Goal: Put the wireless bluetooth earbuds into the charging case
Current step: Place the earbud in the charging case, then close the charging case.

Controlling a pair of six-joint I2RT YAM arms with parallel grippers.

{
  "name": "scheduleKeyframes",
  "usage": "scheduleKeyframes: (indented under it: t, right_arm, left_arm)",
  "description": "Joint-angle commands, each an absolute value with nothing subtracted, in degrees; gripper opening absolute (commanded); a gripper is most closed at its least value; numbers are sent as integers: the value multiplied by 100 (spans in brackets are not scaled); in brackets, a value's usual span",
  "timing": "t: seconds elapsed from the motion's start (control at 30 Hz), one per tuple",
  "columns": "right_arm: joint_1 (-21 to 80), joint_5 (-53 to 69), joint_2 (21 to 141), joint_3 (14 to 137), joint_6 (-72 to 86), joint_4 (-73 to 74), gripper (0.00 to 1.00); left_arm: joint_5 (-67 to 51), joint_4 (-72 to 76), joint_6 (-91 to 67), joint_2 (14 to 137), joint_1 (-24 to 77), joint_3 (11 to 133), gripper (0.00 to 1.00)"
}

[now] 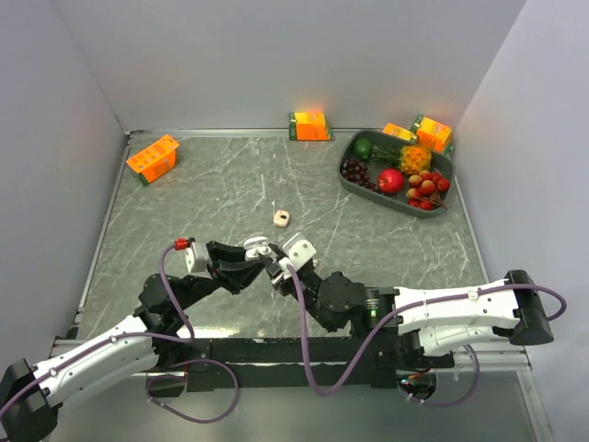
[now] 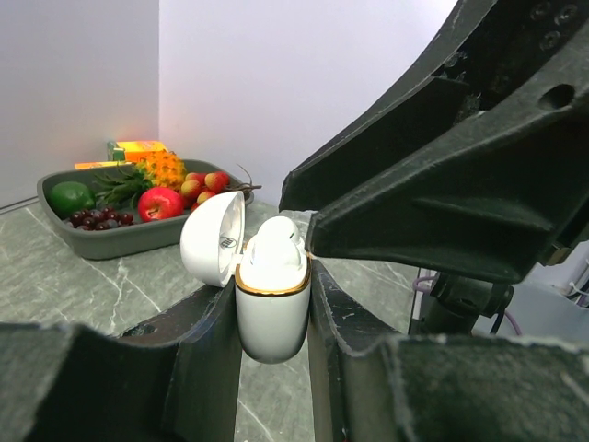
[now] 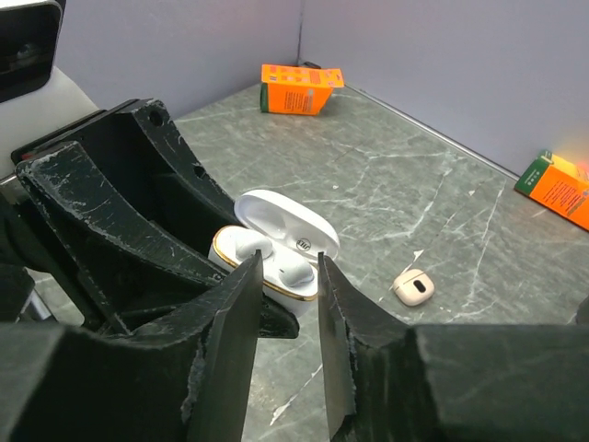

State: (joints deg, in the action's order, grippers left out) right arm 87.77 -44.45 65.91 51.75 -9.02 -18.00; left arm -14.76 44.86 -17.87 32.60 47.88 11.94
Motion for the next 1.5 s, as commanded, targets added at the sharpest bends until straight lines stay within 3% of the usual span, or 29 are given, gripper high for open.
scheduleKeyframes:
  t: [0.0,0.27,0.43,0.53,0.73,0.83,1.07,1.47]
  right_arm:
    - [8824,-4438,6539,5493,-835,-1793,41]
    - [8833,-4544,6285,5695,-756,-1793,54]
    - [8728,-4676,5661,5748,-668,-1671,56]
    - [8298,-4310,5572,6195,-169,-193,51]
    - [7349,-2893,6072,7328,790,1765,12]
    - [7129,-2068,6643,8153,966,2556,0]
    - [7066,-1117,7558,8692,1142,3234,0]
    - [7014,-985,7708,8569,1362,3278,0]
  left_arm:
    - [-1433,4869,-1793,3313,4790,1441,1]
    - [-1398,4825,-1784,3261,4790,1406,1]
    - [-1397,4764,-1784,3156,4790,1354,1]
    - [-1468,4746,-1784,3094,4790,1310,1]
    - [-1809,4571,-1618,2980,4790,1283,1]
    - [-2047,4237,-1363,2944,4790,1345,1]
    - [-2320,3384,-739,2962,4790,1643,1]
    - [-2312,3472,-738,2988,4790,1617,1]
